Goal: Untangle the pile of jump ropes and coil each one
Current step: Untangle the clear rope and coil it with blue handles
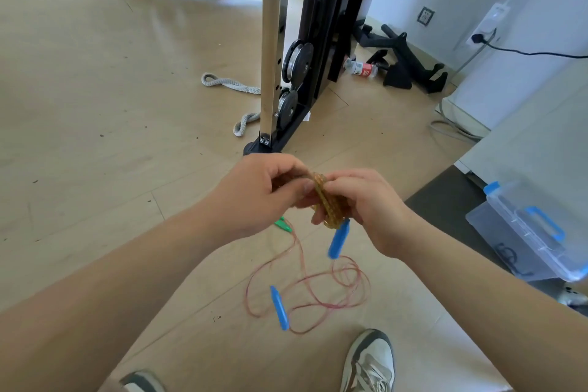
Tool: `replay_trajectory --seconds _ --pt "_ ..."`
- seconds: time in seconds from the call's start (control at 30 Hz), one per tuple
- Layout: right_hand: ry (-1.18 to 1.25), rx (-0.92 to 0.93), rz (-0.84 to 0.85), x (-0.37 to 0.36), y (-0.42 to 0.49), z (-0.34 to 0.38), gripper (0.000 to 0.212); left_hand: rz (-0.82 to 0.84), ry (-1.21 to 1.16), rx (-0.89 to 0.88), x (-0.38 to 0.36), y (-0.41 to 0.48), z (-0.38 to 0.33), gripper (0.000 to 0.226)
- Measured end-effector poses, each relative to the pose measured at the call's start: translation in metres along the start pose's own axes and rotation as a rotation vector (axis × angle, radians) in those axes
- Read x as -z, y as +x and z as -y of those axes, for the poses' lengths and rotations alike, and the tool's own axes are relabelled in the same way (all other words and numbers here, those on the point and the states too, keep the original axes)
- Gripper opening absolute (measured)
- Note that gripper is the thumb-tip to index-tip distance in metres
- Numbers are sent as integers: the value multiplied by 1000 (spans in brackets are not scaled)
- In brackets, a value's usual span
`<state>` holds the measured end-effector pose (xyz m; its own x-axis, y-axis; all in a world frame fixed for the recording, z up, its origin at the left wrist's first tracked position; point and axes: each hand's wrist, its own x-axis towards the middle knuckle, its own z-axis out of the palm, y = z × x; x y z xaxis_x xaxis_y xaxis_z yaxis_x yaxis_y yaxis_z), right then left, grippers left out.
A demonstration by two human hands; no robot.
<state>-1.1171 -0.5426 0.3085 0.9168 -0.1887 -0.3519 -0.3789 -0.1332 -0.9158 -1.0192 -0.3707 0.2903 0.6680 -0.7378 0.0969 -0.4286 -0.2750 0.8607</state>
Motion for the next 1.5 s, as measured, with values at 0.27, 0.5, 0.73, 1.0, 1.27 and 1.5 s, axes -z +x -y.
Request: replay_trajectory --seconds 0.27,0.5,0.73,1.0,1.27,1.5 --pt "213 7 103 2 5 -5 25 -147 -154 -54 -4 -5 1 9" --pt "254 -15 62 1 2 -3 22 -213 -130 -19 -4 -1 8 6" --pt "461 -113 61 2 -1 -7 21 -141 105 -15 -28 -9 14 11" --pt "209 -112 78 13 -8 -5 14 -108 134 -94 -24 1 14 12" --pt "404 -260 -79 10 -3 -6 18 94 444 24 -46 -8 40 19" --pt "187 -177 -503 5 12 -26 6 613 552 90 -69 -22 8 22"
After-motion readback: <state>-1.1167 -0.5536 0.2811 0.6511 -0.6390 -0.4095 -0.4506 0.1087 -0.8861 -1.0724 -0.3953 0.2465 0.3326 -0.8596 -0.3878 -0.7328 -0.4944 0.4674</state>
